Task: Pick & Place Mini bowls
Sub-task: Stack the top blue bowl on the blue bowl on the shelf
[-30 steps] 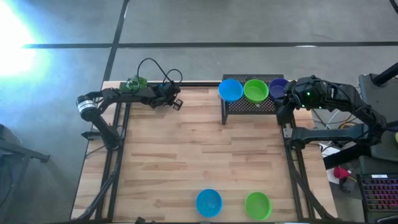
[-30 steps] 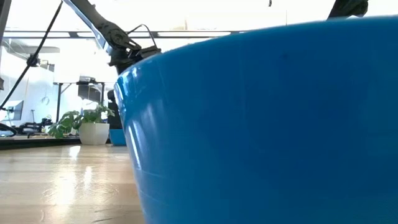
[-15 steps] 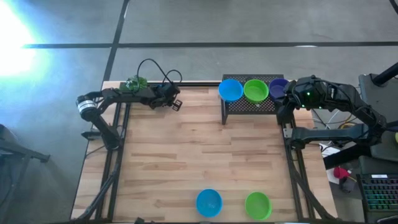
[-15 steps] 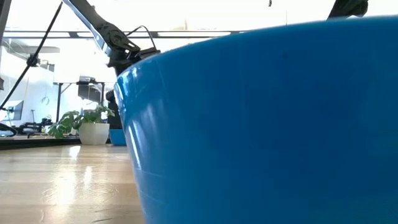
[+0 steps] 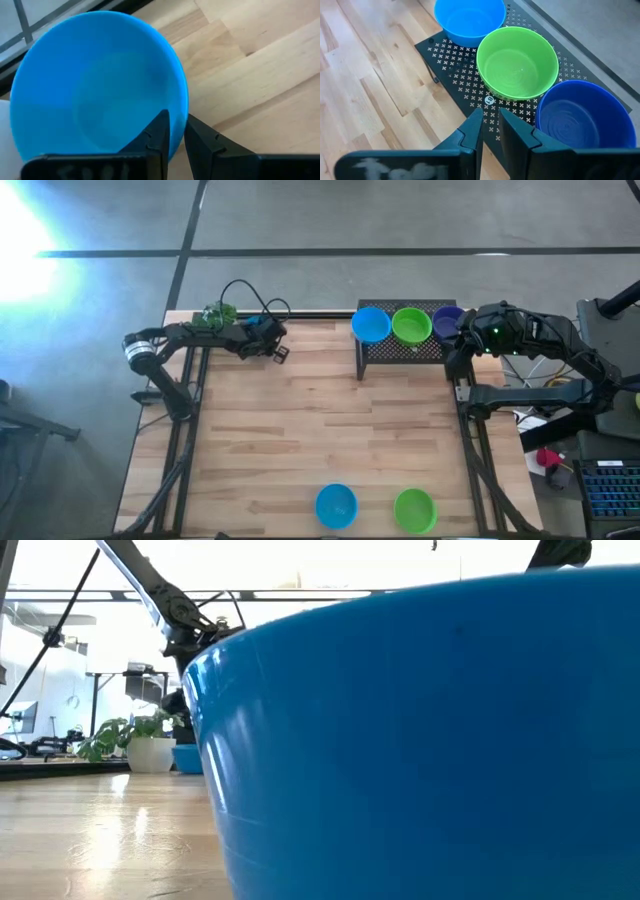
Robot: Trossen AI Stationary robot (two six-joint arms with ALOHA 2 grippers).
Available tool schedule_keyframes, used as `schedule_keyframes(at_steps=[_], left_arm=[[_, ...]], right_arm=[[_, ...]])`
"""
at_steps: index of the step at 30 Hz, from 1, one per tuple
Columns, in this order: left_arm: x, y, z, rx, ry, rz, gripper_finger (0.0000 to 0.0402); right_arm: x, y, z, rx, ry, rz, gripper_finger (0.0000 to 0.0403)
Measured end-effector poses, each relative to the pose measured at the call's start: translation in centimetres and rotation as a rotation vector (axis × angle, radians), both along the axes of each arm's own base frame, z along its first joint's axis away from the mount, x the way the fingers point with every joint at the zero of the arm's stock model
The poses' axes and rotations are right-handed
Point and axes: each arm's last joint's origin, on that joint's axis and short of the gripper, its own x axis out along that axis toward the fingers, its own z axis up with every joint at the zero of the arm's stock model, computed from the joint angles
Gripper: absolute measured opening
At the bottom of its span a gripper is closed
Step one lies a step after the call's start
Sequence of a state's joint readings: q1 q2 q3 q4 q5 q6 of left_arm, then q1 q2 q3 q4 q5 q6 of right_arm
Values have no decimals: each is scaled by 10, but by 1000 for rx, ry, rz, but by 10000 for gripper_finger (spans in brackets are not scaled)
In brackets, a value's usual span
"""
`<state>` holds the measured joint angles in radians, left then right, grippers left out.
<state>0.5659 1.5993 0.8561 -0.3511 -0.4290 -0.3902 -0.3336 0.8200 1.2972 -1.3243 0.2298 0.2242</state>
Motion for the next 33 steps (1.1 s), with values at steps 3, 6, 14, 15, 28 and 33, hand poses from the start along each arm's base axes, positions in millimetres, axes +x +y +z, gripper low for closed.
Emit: schedule_keyframes(at_steps=[3, 6, 14, 15, 28, 33], left_arm=[[-1, 0, -1, 2, 23, -26, 53], [-1, -1, -2, 5, 45, -55, 20], [9, 0, 9, 4, 25, -134, 2], [12, 0, 13, 7, 10, -152, 2], [72, -25, 114, 91, -126, -453, 1], [89, -32, 157, 138, -140, -535, 0]], right_arm=[[0, 0, 0, 0, -1, 0, 57], [0, 0, 0, -1, -4, 0, 57], [0, 0, 0, -2, -6, 0, 57], [0, 0, 0, -2, -6, 0, 57], [1, 0, 1, -4, -12, 0, 57], [2, -1, 2, -9, -23, 0, 57]])
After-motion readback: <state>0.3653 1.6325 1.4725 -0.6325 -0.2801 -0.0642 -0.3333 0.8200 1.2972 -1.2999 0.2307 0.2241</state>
